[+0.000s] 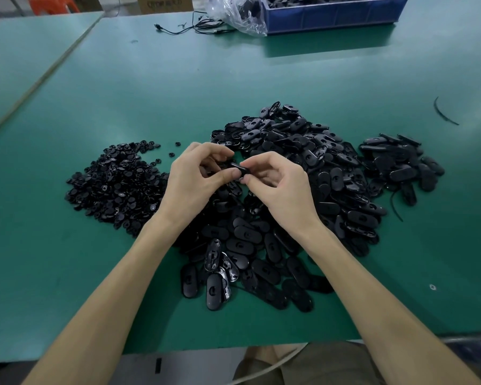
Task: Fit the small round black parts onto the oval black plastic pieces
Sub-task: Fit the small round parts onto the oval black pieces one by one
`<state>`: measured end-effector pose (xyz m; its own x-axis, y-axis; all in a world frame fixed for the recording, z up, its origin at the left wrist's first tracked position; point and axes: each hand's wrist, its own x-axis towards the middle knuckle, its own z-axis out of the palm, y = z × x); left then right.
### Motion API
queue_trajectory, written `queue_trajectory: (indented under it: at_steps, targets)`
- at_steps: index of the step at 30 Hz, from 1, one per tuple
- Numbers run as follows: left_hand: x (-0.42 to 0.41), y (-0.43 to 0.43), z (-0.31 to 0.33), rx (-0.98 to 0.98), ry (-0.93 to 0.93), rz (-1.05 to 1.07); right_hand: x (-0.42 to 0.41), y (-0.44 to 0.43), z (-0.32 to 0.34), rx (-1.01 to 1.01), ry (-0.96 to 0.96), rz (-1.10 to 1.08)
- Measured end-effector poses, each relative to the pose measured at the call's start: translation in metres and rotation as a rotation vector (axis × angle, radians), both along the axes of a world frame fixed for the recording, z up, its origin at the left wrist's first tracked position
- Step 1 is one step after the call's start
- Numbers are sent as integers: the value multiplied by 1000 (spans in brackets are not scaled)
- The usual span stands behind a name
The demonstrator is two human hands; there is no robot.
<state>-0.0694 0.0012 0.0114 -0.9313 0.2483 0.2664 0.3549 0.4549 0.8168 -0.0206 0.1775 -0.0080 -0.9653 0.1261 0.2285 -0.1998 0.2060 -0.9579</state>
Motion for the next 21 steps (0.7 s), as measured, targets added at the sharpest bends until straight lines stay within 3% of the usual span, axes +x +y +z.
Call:
queue_trajectory:
  at_steps: [9,17,21]
  targets:
    - [2,5,1,283,-110,-96,1,-1,0,-39,8,15]
    - [6,8,3,392,-235,-105,2,-3,0,30,-13,18]
    - [7,9,2,387,-203,-127,3,-3,1,2,15,-5]
